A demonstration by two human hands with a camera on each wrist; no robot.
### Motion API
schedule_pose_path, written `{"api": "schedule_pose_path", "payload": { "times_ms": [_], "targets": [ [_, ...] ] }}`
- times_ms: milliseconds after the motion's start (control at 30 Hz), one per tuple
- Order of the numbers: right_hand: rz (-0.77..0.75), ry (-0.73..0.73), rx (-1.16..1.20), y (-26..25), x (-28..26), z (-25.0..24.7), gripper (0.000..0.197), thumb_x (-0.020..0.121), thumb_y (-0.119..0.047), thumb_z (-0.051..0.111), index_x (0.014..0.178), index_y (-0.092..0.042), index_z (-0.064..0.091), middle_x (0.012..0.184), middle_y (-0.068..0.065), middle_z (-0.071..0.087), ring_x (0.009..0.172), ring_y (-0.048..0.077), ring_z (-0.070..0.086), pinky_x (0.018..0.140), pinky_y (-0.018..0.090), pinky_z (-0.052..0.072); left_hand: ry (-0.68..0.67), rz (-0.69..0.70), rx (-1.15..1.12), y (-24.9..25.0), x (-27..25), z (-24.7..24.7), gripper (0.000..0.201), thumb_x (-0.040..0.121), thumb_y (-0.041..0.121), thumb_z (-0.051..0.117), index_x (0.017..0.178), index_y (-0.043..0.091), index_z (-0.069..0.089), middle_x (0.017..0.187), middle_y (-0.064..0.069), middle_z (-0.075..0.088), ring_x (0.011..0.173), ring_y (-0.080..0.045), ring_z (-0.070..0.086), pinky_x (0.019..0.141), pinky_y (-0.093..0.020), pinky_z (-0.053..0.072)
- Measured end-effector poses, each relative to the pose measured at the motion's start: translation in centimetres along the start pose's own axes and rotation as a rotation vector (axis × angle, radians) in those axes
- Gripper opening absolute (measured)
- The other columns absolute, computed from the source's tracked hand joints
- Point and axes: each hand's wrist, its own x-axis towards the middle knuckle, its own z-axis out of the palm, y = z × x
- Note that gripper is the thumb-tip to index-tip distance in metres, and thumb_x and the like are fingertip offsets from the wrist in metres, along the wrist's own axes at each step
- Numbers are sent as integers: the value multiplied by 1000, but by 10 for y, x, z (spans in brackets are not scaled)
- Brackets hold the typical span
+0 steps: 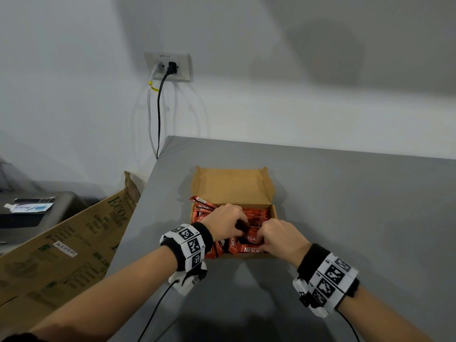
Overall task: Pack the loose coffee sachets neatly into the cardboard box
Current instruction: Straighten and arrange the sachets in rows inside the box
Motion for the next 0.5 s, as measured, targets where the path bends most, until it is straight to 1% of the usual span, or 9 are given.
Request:
{"api": "schedule_pose_path", "payload": {
  "times_ms": [67,133,233,300,333,367,433,500],
  "targets": [
    [6,-37,-69,-4,2,1,20,87,-27,59,100,-15,68,106,3,64,101,23,59,79,33,47,-2,-5,4,1,1,0,27,81,20,69,108,14,68,108,-3,60,94,-18,58,85,-32,49],
    [8,-50,-67,-7,5,0,16,87,-26,59,93,-16,69,103,2,66,98,23,60,77,32,46,4,-8,9,1,1,-1,27,81,20,69,107,14,68,107,-3,60,93,-19,59,83,-31,49],
    [44,-44,86,-2,6,-9,10,81,-24,68,84,-16,71,95,0,68,89,18,61,74,27,47,4,-10,3,1,0,-1,25,81,23,70,105,14,69,104,-3,61,91,-18,59,82,-34,50],
    [72,0,220,4,3,-14,10,77,-22,73,81,-13,72,89,1,68,80,15,62,75,25,50,-1,-3,-13,2,0,-2,25,81,23,70,104,13,70,104,-3,62,90,-17,59,81,-32,51],
    [81,17,246,6,1,-15,10,77,-21,74,81,-12,73,87,2,69,79,14,62,74,24,50,2,5,-17,2,0,-2,24,82,23,70,103,12,70,104,-2,62,90,-16,60,81,-31,51],
    [85,20,228,5,-1,-15,9,78,-20,73,81,-11,73,88,3,69,80,16,63,74,24,50,6,9,-19,2,0,-2,23,82,22,70,103,12,70,103,-2,63,90,-16,59,81,-30,50],
    [82,15,109,0,-3,-10,8,82,-17,64,84,-12,71,92,4,69,87,21,63,72,26,47,-1,4,-19,3,0,-2,23,81,21,70,103,13,70,103,-2,63,91,-17,58,80,-28,49],
    [73,13,7,-7,-1,-5,13,85,-13,54,88,-11,67,97,6,67,92,27,61,75,32,47,-17,-5,-16,3,1,-3,23,81,18,69,103,12,70,104,-3,62,92,-18,57,80,-28,47]
  ]
}}
